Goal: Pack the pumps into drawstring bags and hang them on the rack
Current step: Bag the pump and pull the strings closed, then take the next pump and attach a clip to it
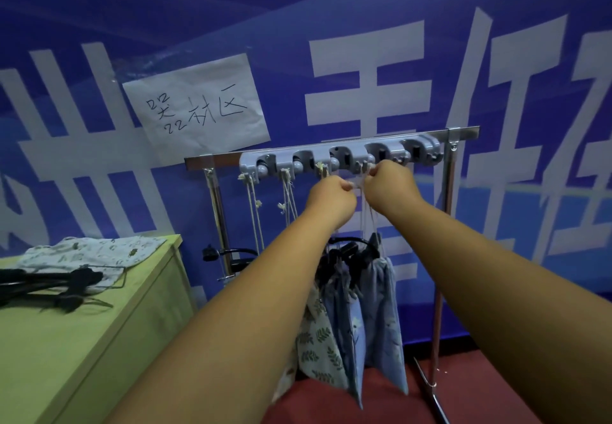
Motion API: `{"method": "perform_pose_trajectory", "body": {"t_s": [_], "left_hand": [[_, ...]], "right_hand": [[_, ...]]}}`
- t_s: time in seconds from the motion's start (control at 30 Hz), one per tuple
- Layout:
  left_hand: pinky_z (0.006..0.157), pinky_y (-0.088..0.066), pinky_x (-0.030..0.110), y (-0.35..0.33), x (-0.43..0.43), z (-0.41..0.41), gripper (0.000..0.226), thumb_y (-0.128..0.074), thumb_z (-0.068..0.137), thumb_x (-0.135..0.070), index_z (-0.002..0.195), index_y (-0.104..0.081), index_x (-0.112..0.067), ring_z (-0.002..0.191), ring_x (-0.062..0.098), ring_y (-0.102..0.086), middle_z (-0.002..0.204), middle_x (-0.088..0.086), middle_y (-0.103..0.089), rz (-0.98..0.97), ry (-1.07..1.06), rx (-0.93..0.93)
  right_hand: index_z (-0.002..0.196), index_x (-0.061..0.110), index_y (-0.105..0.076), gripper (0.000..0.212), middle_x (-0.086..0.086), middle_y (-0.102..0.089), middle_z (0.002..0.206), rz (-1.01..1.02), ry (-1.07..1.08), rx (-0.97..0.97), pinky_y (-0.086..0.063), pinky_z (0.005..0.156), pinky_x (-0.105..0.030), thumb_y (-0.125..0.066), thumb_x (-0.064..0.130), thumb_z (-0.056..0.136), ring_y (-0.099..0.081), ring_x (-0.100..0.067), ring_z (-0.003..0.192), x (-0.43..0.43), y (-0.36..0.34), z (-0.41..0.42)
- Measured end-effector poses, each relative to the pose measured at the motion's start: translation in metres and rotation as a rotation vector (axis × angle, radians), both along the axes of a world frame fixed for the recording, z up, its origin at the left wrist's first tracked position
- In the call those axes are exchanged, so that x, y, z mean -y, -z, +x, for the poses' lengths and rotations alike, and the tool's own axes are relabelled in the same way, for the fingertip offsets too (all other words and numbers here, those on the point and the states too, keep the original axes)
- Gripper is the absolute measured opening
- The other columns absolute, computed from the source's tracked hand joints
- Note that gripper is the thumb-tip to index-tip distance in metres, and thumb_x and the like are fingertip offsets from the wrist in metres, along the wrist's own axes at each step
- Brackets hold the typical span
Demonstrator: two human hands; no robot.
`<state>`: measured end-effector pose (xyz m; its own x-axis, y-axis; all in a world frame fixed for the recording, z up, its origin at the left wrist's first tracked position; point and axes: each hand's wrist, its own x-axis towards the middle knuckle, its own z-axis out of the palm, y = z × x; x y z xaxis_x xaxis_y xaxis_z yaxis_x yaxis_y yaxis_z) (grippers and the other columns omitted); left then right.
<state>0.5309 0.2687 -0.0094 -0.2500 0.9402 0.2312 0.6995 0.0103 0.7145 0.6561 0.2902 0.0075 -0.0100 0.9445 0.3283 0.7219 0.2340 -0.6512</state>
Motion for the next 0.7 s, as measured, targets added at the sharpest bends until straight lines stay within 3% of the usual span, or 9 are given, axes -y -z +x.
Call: {"method": "perform_pose_trajectory", "body": {"t_s": [0.1,0.17,0.2,0.27,0.43,0.57,0.7], "left_hand": [[0.075,-0.064,0.048,0.004,0.029,-0.023,0.018,-0.055,0.101,-0.013,0.104,-0.073,-0.018,0.081,0.027,-0.076,0.105,0.005,-0.075,-0.019,0.055,0.144],[0.075,-0.064,0.046,0.006,0.056,-0.042,0.018,-0.056,0.103,-0.012,0.104,-0.073,-0.016,0.078,0.025,-0.080,0.106,0.004,-0.078,-0.055,0.069,0.248],[0.073,-0.064,0.044,0.007,0.071,-0.053,0.019,-0.055,0.104,-0.012,0.104,-0.074,-0.015,0.077,0.025,-0.080,0.105,0.004,-0.079,-0.070,0.063,0.287],[0.071,-0.064,0.040,0.007,0.104,-0.080,0.021,-0.053,0.104,-0.012,0.106,-0.075,-0.012,0.071,0.023,-0.078,0.102,0.005,-0.080,-0.079,0.030,0.335],[0.057,-0.051,0.030,0.011,0.173,-0.154,0.021,-0.057,0.105,-0.014,0.115,-0.071,-0.004,0.064,0.021,-0.068,0.095,0.008,-0.076,-0.057,-0.099,0.473],[0.061,-0.053,0.031,0.019,0.216,-0.213,0.018,-0.060,0.102,-0.016,0.111,-0.073,-0.007,0.066,0.021,-0.067,0.090,0.006,-0.077,-0.035,-0.219,0.497],[0.057,-0.052,0.028,0.023,0.256,-0.264,0.019,-0.061,0.101,-0.014,0.112,-0.074,-0.006,0.063,0.018,-0.066,0.087,0.005,-0.073,-0.007,-0.291,0.539]], "right_hand": [[0.115,0.001,-0.062,0.017,-0.022,-0.055,0.122,0.076,0.028,-0.080,-0.043,0.070,-0.038,-0.056,0.014,0.106,-0.054,-0.034,0.087,0.026,0.004,-0.020],[0.094,0.007,-0.055,0.010,-0.021,-0.049,0.110,0.094,-0.020,-0.100,-0.036,0.059,-0.035,-0.054,0.011,0.102,-0.046,-0.030,0.073,0.046,0.007,-0.040],[0.084,0.009,-0.051,0.017,-0.019,-0.052,0.101,0.091,-0.068,-0.108,-0.033,0.056,-0.036,-0.053,0.009,0.101,-0.044,-0.029,0.070,0.055,0.009,-0.052],[0.084,0.008,-0.057,0.018,-0.012,-0.060,0.087,0.053,-0.176,-0.114,-0.037,0.060,-0.038,-0.053,0.008,0.102,-0.051,-0.028,0.072,0.077,0.010,-0.079],[0.104,0.014,-0.067,0.018,-0.007,-0.069,0.103,0.016,-0.365,-0.091,-0.042,0.069,-0.034,-0.052,0.025,0.108,-0.063,-0.028,0.089,0.120,0.016,-0.155],[0.099,0.015,-0.066,0.019,-0.005,-0.069,0.093,-0.003,-0.486,-0.105,-0.046,0.059,-0.033,-0.053,0.026,0.108,-0.062,-0.020,0.073,0.151,0.023,-0.213],[0.098,0.015,-0.069,0.019,-0.005,-0.071,0.095,-0.010,-0.577,-0.073,-0.051,0.065,-0.035,-0.055,0.026,0.106,-0.066,-0.024,0.083,0.176,0.033,-0.265]]}}
